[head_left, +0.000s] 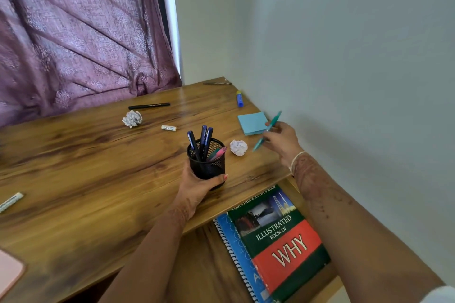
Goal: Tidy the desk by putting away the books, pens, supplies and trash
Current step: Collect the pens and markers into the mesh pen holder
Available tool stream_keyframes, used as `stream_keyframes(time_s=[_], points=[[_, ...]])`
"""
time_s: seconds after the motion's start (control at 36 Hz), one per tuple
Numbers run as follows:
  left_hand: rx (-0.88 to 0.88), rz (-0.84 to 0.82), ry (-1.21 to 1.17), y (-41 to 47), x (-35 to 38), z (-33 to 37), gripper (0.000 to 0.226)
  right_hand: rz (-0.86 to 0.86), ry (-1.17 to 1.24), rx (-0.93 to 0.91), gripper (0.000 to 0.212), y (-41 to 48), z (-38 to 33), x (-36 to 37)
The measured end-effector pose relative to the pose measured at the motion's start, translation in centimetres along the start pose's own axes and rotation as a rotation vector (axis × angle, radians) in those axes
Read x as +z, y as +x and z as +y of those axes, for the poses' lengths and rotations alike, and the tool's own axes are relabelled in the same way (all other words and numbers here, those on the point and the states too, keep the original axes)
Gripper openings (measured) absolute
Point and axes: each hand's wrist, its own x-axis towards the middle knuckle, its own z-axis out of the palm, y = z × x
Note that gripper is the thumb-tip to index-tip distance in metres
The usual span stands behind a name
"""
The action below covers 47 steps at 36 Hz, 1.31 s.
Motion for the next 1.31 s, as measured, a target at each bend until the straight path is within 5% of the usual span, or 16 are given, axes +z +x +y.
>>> stream_keyframes(time_s=[0.17, 0.42, 0.67, 0.75, 1.11, 1.31], points=[[-0.047, -0.034, -0.03, 0.0, 0.0, 0.6, 0.104, -0.25, 0.193, -0.069, 0.02, -2.1, -3.4, 2.7], [-0.019, 0.021, -0.076, -1.1, -2.4, 1.3, 0.101, -0.431, -0.343, -0.278, 0.026, -5.3, -4.0, 8.5], [0.022, 0.133, -0.108, -1.8, -8.2, 1.6, 0.091, -0.526, -0.402, -0.259, 0.014, -7.7, -3.5, 14.4], [0.031, 0.166, -0.12, -2.2, -10.2, 1.7, 0.09, -0.55, -0.339, -0.187, 0.025, -8.3, -3.5, 16.4], [0.049, 0.3, -0.107, -0.4, -15.0, 0.6, 0.094, -0.447, -0.283, -0.085, 0.017, -4.7, -0.3, 22.2], [0.093, 0.41, -0.111, 3.7, -15.5, 0.6, 0.097, -0.287, -0.51, -0.287, 0.016, 1.8, -0.7, 25.7]])
